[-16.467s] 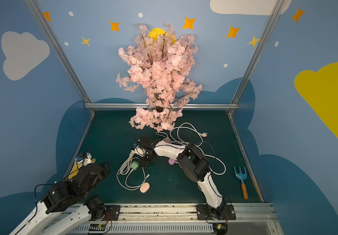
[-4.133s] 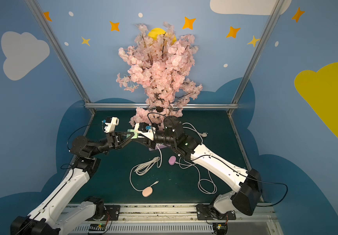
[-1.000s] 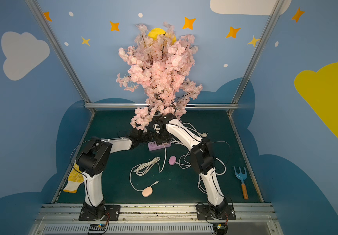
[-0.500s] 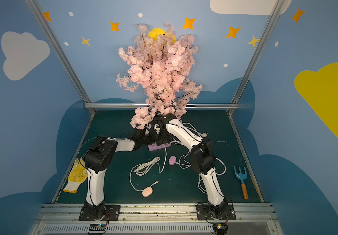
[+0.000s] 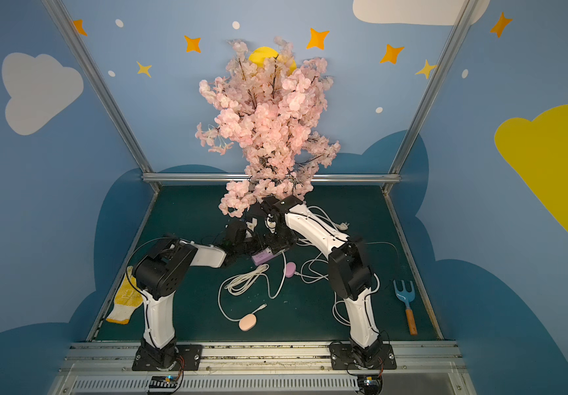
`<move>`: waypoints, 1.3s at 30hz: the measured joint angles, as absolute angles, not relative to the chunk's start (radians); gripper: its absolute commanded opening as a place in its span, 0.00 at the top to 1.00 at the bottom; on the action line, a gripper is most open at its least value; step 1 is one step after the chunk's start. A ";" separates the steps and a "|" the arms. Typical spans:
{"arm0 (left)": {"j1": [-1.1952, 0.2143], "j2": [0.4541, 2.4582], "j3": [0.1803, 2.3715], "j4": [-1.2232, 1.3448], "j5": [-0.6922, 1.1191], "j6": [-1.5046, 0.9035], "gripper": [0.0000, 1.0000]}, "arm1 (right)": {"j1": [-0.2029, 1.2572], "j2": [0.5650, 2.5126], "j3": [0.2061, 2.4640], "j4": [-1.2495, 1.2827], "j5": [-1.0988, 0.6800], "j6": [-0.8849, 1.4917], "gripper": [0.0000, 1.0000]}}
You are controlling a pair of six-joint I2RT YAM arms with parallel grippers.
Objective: Charge the bluetooth headset
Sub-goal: Adjust the socket at the center of the board, then pick up the plug from the center of the board.
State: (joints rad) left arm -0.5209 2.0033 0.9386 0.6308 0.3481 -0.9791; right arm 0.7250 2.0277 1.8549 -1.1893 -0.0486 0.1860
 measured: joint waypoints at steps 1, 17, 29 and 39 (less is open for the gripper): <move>-0.528 1.996 0.926 0.637 0.349 -0.985 0.88 | 0.729 2.012 1.849 -1.189 -0.044 0.186 1.00; -0.538 1.677 0.838 0.478 0.268 -0.919 0.85 | 0.773 2.035 1.935 -1.211 -0.017 0.175 1.00; -0.555 1.703 0.774 0.418 0.246 -0.905 0.87 | 0.781 2.149 2.024 -1.283 -0.010 0.119 1.00; -0.577 1.737 0.774 0.383 0.205 -0.890 0.90 | 0.767 2.241 2.075 -1.335 -0.039 0.088 1.00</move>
State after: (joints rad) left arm -0.5766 1.7374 0.7742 0.3828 0.2054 -0.8902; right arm 0.7670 2.2410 2.0750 -1.3350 -0.0391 0.0883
